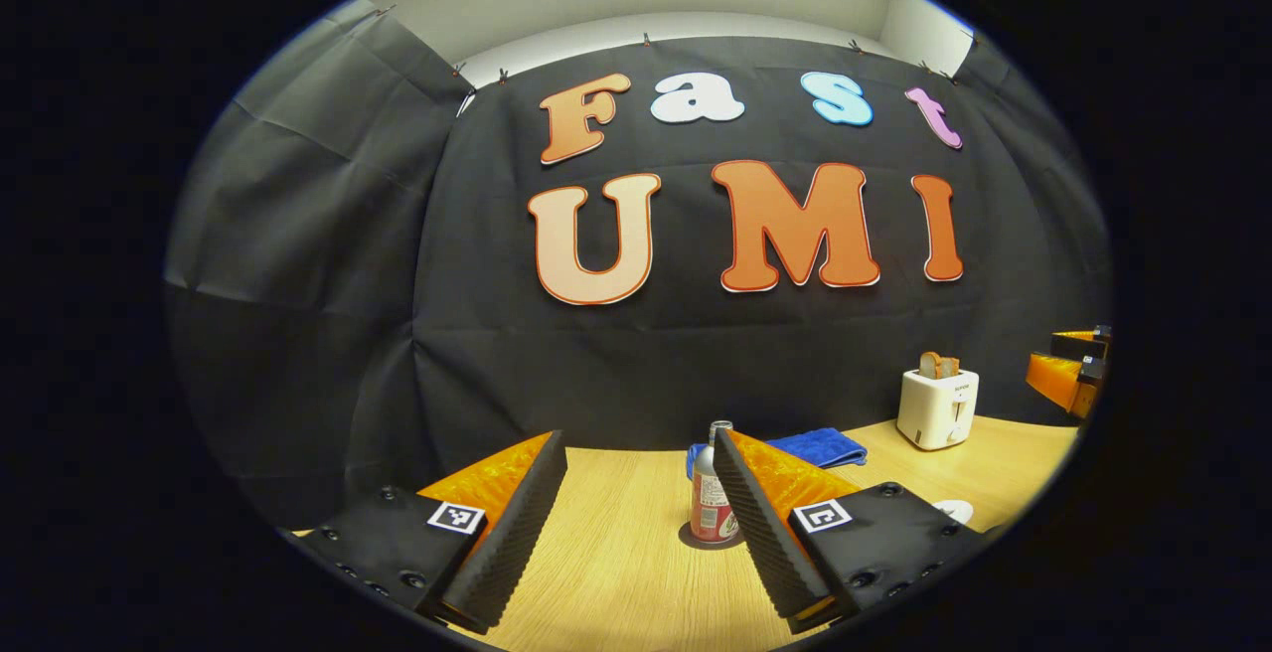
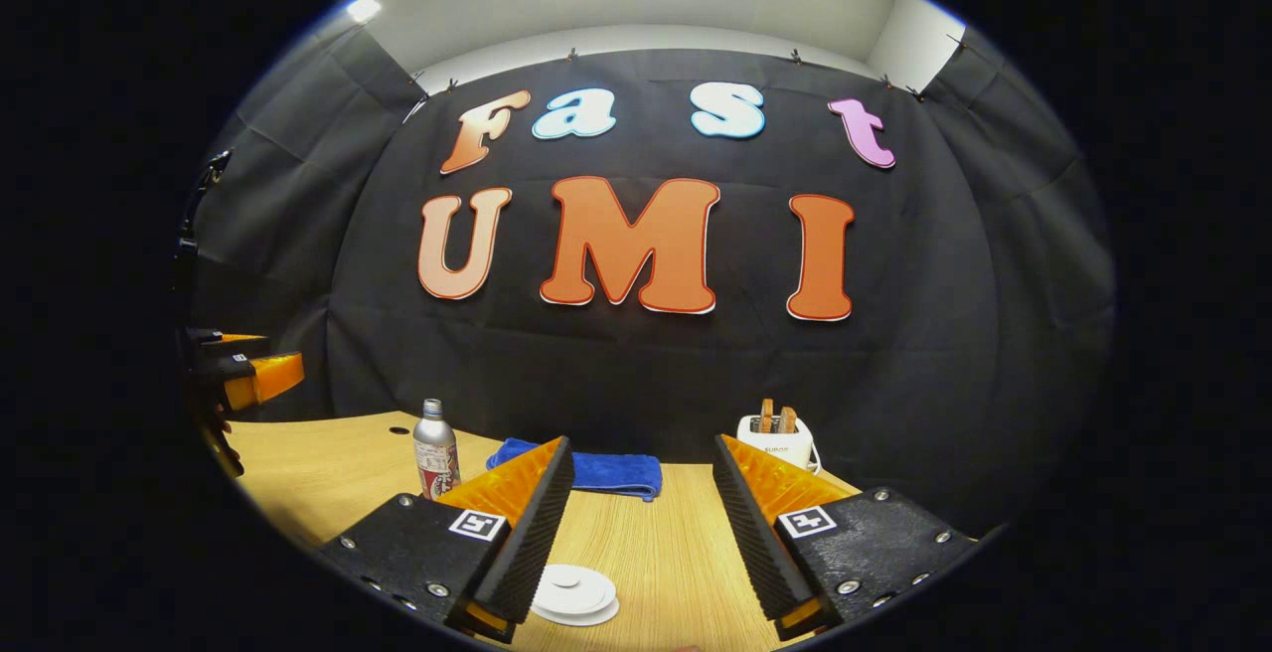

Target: Open the teacup lid with one hand, grasp the water bottle and pour water into the teacup with the other hand; after pouring, place the water bottle on the coaster and then close the teacup lid.

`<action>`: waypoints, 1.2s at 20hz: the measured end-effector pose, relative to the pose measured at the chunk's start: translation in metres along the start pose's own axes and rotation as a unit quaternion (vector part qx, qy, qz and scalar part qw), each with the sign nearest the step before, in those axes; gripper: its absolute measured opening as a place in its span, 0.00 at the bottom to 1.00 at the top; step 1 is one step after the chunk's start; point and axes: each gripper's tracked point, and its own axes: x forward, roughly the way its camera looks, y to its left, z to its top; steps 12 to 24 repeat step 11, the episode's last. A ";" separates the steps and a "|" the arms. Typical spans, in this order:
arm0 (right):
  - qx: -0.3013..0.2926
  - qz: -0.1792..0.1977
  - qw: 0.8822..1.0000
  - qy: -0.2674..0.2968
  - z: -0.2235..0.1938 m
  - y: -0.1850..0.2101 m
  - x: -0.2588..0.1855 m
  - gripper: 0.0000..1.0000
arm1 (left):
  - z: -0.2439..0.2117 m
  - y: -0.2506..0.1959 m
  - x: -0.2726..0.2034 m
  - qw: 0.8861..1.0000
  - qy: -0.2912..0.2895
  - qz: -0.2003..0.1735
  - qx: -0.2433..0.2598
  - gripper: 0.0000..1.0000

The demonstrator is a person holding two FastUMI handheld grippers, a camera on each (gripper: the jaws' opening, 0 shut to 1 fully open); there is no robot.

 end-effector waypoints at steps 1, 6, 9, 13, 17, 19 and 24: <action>0.000 -0.001 1.000 0.001 -0.001 -0.001 -0.001 0.84 | 0.000 -0.001 0.000 1.000 -0.001 -0.002 -0.001 0.97; -0.003 -0.007 1.000 0.001 0.001 -0.006 -0.001 0.84 | 0.001 -0.001 -0.001 1.000 -0.001 -0.002 0.000 0.97; -0.003 -0.007 1.000 0.001 0.000 -0.007 -0.002 0.84 | 0.002 -0.004 -0.001 1.000 -0.002 -0.006 0.000 0.97; -0.003 -0.007 1.000 0.002 0.001 -0.008 -0.002 0.84 | 0.001 -0.004 -0.001 1.000 -0.001 -0.006 0.001 0.97; -0.003 -0.007 1.000 0.002 0.001 -0.008 -0.002 0.84 | 0.001 -0.004 -0.001 1.000 -0.001 -0.006 0.001 0.97; -0.003 -0.007 1.000 0.002 0.001 -0.008 -0.002 0.84 | 0.001 -0.004 -0.001 1.000 -0.001 -0.006 0.001 0.97; -0.003 -0.007 1.000 0.002 0.001 -0.008 -0.002 0.84 | 0.001 -0.004 -0.001 1.000 -0.001 -0.006 0.001 0.97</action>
